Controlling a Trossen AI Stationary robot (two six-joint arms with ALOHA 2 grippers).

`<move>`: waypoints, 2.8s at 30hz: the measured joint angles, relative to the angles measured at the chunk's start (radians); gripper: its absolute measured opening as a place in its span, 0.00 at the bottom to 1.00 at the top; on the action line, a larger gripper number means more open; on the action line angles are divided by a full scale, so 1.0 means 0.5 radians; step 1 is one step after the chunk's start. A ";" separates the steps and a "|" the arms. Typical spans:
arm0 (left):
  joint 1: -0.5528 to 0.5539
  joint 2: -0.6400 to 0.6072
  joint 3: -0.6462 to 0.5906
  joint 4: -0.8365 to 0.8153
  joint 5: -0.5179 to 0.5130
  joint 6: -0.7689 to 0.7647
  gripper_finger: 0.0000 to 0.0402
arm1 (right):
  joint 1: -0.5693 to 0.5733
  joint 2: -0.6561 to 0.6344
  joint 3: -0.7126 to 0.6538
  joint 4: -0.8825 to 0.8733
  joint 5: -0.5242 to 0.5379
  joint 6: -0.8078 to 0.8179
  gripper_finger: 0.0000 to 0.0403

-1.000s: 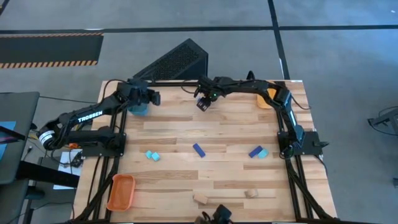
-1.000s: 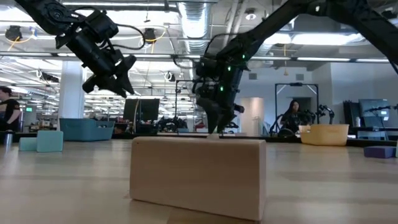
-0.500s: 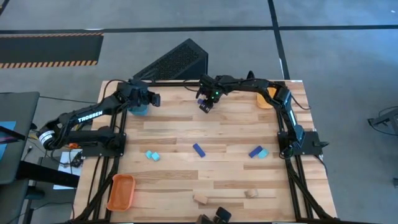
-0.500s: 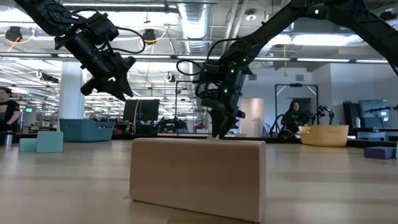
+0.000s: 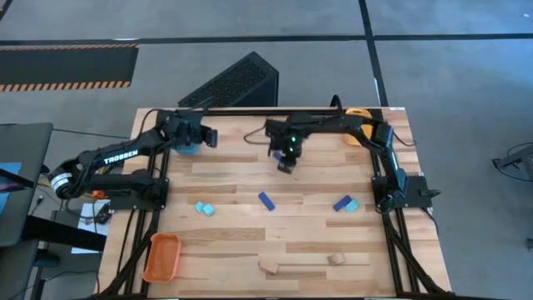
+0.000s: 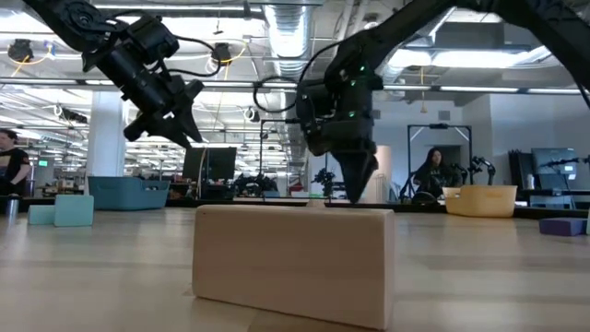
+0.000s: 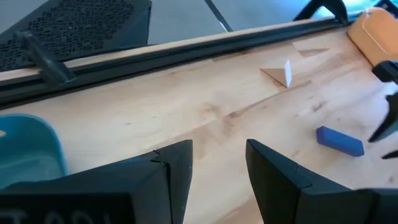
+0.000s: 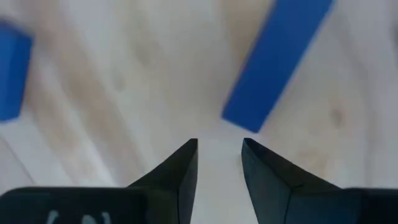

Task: Sort & place blocks by color
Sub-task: Put the top blue block into the yellow bin, then put the right blue block into the yellow bin

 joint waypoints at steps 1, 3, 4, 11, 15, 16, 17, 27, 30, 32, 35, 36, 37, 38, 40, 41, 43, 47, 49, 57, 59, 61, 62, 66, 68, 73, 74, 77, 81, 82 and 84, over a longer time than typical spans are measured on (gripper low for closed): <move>-0.018 0.000 0.000 0.000 -0.008 0.000 0.33 | 0.032 -0.036 -0.059 0.033 0.006 -0.002 0.36; -0.046 0.000 0.000 0.000 -0.016 0.002 0.33 | 0.076 -0.106 -0.182 0.096 0.012 0.013 0.36; -0.061 0.000 0.000 -0.005 -0.018 0.002 0.33 | 0.094 -0.139 -0.230 0.135 0.022 0.057 0.37; -0.142 0.000 0.000 -0.032 -0.081 0.020 0.33 | 0.190 -0.442 -0.492 0.543 0.481 0.498 0.46; -0.146 0.000 0.000 -0.029 -0.133 0.097 0.33 | 0.217 -0.521 -0.578 0.824 0.657 0.625 0.55; -0.145 0.000 0.000 -0.028 -0.135 0.114 0.33 | 0.215 -0.498 -0.581 0.852 0.658 0.655 0.58; -0.142 0.000 0.000 -0.029 -0.137 0.131 0.33 | 0.212 -0.464 -0.580 0.887 0.665 0.675 0.60; -0.141 0.000 0.000 -0.037 -0.143 0.168 0.34 | 0.187 -0.152 -0.553 0.852 0.654 0.870 0.62; -0.141 0.000 -0.001 -0.048 -0.143 0.175 0.34 | 0.188 -0.150 -0.553 0.844 0.653 0.872 0.57; -0.141 0.000 -0.001 -0.047 -0.143 0.175 0.34 | 0.184 -0.171 -0.557 0.797 0.653 0.869 0.50; -0.142 0.000 -0.001 -0.050 -0.130 0.171 0.34 | 0.163 -0.231 -0.565 0.640 0.647 0.786 0.33; -0.142 0.000 -0.002 -0.057 -0.128 0.162 0.34 | 0.151 -0.269 -0.570 0.568 0.641 0.745 0.27; -0.142 0.000 -0.002 -0.064 -0.127 0.151 0.34 | 0.137 -0.316 -0.570 0.486 0.644 0.698 0.21; -0.144 0.000 -0.002 -0.067 -0.123 0.139 0.34 | 0.116 -0.368 -0.571 0.445 0.628 0.647 0.18; -0.145 0.000 -0.002 -0.082 -0.118 0.097 0.34 | 0.074 -0.486 -0.565 0.356 0.628 0.573 0.18; -0.145 0.000 -0.002 -0.094 -0.118 0.069 0.34 | 0.049 -0.554 -0.564 0.318 0.637 0.553 0.18; -0.145 0.000 -0.002 -0.106 -0.117 0.025 0.33 | -0.015 -0.693 -0.566 0.232 0.673 0.526 0.18; -0.147 0.000 -0.002 -0.096 -0.112 -0.010 0.33 | -0.205 -0.946 -0.617 0.101 0.995 0.560 0.18; -0.160 0.000 -0.002 -0.076 -0.114 -0.022 0.33 | -0.325 -1.069 -0.743 0.040 1.224 0.668 0.18; -0.327 0.000 -0.002 0.048 -0.127 -0.088 0.33 | -0.880 -1.378 -1.316 0.098 1.122 0.884 0.18; -0.359 0.000 -0.002 0.077 -0.130 -0.013 0.33 | -0.971 -1.396 -1.372 0.141 1.115 0.884 0.19; -0.370 0.000 -0.002 0.110 -0.132 0.054 0.33 | -1.035 -1.395 -1.400 0.181 1.113 0.863 0.20; -0.371 0.000 -0.002 0.130 -0.134 0.075 0.33 | -1.035 -1.395 -1.400 0.217 1.124 0.873 0.21; -0.371 0.000 -0.002 0.166 -0.128 0.125 0.33 | -1.046 -1.333 -1.394 0.317 1.078 0.922 0.28; -0.371 0.000 -0.002 0.165 -0.121 0.155 0.33 | -1.056 -1.315 -1.383 0.307 1.092 0.976 0.34; -0.371 0.000 -0.002 0.143 -0.120 0.242 0.33 | -1.056 -1.281 -1.382 0.333 1.129 1.084 0.50; -0.371 0.000 -0.002 0.141 -0.120 0.253 0.33 | -1.055 -1.282 -1.381 0.338 1.129 1.091 0.52; -0.371 0.000 -0.002 0.113 -0.108 0.235 0.33 | -1.056 -1.289 -1.381 0.336 1.123 1.101 0.57; -0.379 0.000 -0.006 0.103 -0.075 0.199 0.33 | -0.979 -1.373 -1.381 0.339 1.099 1.103 0.57; -0.385 0.000 -0.006 0.104 -0.077 0.197 0.33 | -0.932 -1.408 -1.381 0.338 1.076 1.103 0.56; -0.396 0.000 -0.007 0.130 -0.109 0.173 0.33 | -0.797 -1.493 -1.381 0.340 1.061 1.119 0.55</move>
